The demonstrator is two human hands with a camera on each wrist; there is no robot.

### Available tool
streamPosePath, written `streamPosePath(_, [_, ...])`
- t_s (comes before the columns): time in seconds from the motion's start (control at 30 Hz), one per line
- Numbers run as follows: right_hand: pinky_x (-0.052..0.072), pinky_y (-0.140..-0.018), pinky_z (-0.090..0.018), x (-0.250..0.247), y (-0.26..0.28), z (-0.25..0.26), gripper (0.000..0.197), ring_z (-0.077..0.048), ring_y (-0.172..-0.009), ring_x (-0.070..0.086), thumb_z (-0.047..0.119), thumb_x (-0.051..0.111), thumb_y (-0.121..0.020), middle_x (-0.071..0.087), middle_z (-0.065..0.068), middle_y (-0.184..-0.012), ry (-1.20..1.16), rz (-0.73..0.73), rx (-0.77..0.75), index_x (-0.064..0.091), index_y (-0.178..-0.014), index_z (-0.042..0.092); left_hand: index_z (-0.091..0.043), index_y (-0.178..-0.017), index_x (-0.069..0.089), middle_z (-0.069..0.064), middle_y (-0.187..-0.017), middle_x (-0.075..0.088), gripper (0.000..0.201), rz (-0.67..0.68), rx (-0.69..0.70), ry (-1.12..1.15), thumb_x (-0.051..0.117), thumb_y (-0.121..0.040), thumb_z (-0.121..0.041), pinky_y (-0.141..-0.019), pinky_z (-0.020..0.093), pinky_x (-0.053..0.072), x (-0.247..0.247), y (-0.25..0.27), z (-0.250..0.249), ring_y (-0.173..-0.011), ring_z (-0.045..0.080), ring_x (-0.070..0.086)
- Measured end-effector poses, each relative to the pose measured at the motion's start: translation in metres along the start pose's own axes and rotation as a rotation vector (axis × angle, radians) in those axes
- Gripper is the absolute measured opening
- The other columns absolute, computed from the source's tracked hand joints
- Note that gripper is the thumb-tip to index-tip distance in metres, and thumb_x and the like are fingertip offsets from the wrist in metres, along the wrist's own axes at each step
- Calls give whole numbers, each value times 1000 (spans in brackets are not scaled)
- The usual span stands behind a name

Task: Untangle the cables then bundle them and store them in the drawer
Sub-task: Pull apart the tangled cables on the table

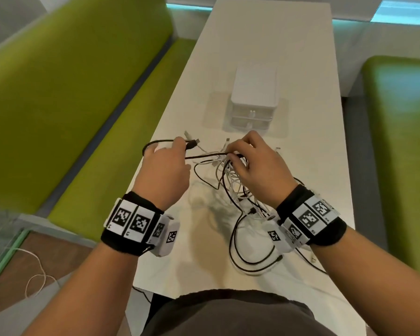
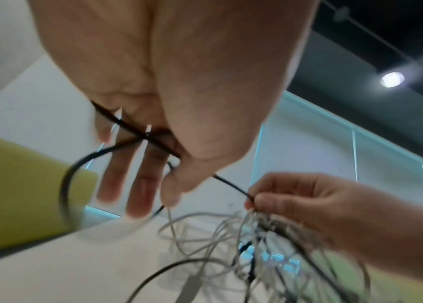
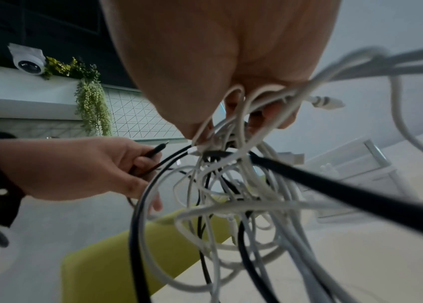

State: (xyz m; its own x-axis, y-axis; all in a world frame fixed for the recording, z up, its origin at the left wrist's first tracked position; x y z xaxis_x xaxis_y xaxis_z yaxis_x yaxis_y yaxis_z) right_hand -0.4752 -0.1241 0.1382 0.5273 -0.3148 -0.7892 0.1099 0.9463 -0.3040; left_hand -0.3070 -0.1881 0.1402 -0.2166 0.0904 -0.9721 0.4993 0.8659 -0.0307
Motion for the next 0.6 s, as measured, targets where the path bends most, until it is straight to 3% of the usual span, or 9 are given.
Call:
streamPosePath(0.1, [47, -60, -35, -1, -1, 0, 17, -19, -64, 54, 36, 54, -103, 51, 6, -102, 27, 10, -18, 67, -109, 28, -10, -109, 41, 6, -97, 52, 28, -6, -120, 49, 64, -95, -19, -63, 37, 34, 1, 3, 16, -75, 29, 49])
streamPosePath(0.17, [45, -60, -35, 1, 0, -2, 18, -21, -65, 56, 36, 52, -104, 52, 7, -102, 68, 33, -29, 67, -109, 28, -12, -110, 37, 5, -87, 52, 35, 71, -258, -27, 62, -95, -31, -66, 38, 41, 8, 4, 35, -74, 29, 48])
streamPosePath(0.23, [45, -63, -34, -1, 1, -14, 18, -18, -69, 57, 34, 52, -104, 52, 7, -102, 42, 21, 28, 66, -109, 26, -14, -109, 38, 3, -80, 51, 33, 59, -245, -139, 58, -94, -36, -81, 44, 44, 9, 3, 48, -78, 28, 48])
streamPosePath(0.37, [43, -77, -25, -10, -1, -50, 15, -9, -84, 55, 29, 57, -102, 53, 4, -100, -68, -15, 183, 69, -107, 22, -11, -107, 43, 9, -103, 60, 33, 94, -293, 31, 64, -92, -30, -74, 45, 51, 23, 3, 78, -87, 31, 55])
streamPosePath(0.43, [40, -77, -22, -9, 0, -56, 15, -12, -85, 56, 29, 61, -100, 56, 2, -98, -79, -7, 203, 72, -105, 21, -9, -104, 44, 8, -105, 50, 31, -14, -210, 27, 68, -90, -23, -75, 45, 43, 18, 2, 74, -91, 27, 44])
streamPosePath(0.5, [39, -74, -18, -4, 0, -50, 14, -10, -82, 55, 28, 65, -97, 58, 2, -96, -99, 21, 187, 76, -104, 22, -7, -104, 49, 5, -102, 47, 24, -159, -28, 183, 67, -90, -15, -78, 41, 42, 4, 2, 46, -90, 23, 43])
streamPosePath(0.57, [38, -72, -15, 8, 0, -38, 14, -7, -79, 54, 30, 70, -95, 59, 4, -93, -114, 76, 149, 79, -103, 23, -7, -114, 56, 2, -104, 53, 25, -196, 158, 336, 66, -91, -11, -82, 30, 43, -4, 5, 7, -90, 16, 47])
streamPosePath(0.6, [41, -72, -20, 15, 0, -30, 14, -8, -78, 54, 31, 71, -93, 58, 4, -91, -115, 111, 120, 80, -102, 24, -8, -118, 57, -2, -104, 54, 28, -159, 234, 378, 66, -91, -10, -82, 24, 40, -2, 6, -14, -89, 12, 47])
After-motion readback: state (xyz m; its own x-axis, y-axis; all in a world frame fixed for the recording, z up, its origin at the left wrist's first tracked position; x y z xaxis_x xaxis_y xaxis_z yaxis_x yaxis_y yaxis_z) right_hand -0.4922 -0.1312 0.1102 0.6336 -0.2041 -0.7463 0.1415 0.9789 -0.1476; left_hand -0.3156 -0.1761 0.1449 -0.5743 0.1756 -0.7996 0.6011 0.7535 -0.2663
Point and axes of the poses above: each hand's wrist, its own y-axis away from the middle knuckle, its own x-axis out of the palm, z = x × y, the point moved 10 cm from there along -y, towards the middle knuckle
